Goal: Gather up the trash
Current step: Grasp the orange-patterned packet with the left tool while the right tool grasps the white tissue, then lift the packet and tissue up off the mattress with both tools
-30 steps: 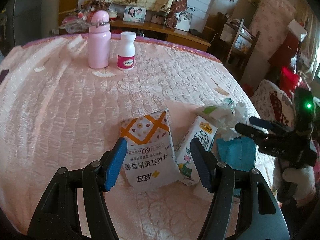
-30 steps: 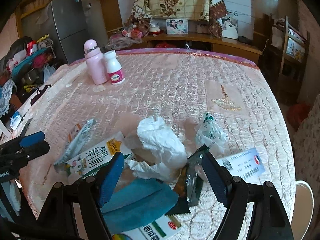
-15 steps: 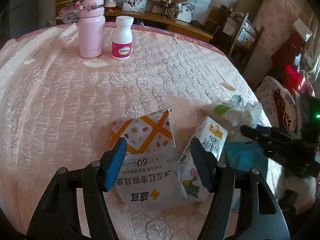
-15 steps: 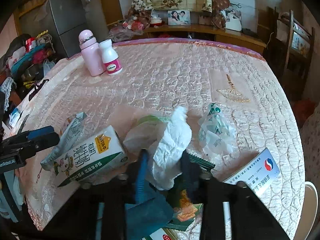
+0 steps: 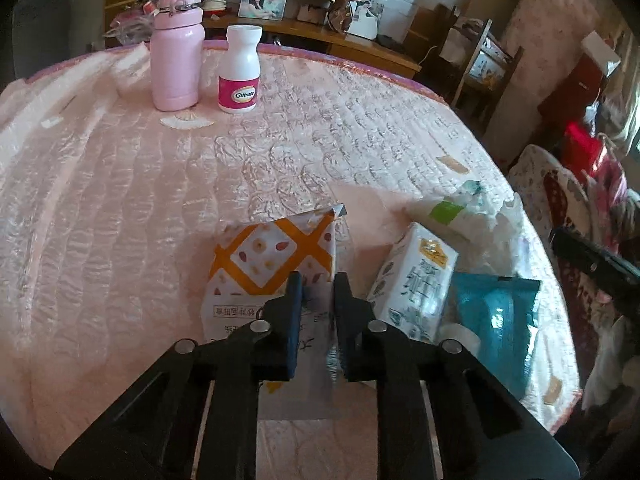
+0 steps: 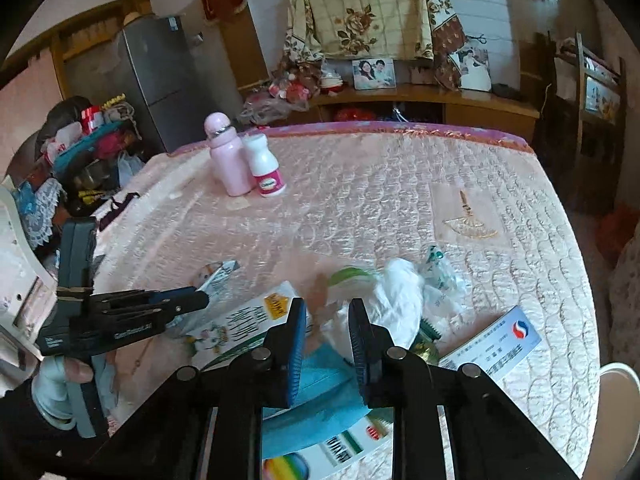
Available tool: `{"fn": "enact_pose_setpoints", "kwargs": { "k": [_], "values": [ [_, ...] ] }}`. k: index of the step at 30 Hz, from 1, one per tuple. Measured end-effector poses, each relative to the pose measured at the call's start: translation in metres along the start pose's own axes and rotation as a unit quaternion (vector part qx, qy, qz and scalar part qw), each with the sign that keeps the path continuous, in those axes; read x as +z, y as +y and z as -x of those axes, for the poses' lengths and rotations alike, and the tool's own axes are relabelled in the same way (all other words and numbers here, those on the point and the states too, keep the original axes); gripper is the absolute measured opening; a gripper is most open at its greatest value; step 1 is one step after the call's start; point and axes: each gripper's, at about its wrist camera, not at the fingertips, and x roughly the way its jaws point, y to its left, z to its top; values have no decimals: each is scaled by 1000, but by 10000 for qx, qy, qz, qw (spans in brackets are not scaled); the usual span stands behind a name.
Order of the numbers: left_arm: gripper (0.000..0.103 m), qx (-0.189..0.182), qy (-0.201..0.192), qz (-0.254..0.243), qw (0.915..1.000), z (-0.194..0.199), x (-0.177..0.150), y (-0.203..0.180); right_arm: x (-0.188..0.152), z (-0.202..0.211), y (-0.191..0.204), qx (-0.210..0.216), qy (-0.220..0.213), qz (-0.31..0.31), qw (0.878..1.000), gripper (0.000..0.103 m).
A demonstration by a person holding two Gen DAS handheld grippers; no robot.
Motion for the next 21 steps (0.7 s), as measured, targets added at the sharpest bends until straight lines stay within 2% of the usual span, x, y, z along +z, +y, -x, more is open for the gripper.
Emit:
{"fn": "enact_pose_setpoints", "kwargs": {
  "k": [3, 11, 12, 14, 16, 21],
  "values": [
    [7, 65, -144, 19, 9999, 15, 1, 1, -5, 8, 4, 102, -44, -7, 9999, 21],
    [5, 15, -464, -33, 9989, 49, 3, -3, -12, 13, -8, -104, -16, -86, 9999, 21],
    [5, 5, -477, -32, 9989, 50, 3, -3, -12, 10, -10, -197, 44, -58, 9998, 24],
    [5, -3, -485, -24, 9988, 52, 1, -2, -12, 2, -14, -479, 154, 10, 9987, 68],
    [5, 26, -457, 4, 9989, 51, -1, 1, -11, -3, -16, -475, 158, 121, 9987, 68],
    [5, 78, -273, 228, 9993, 38, -8, 16, -7, -34, -16, -599, 493, 431, 9961, 68]
  ]
}}
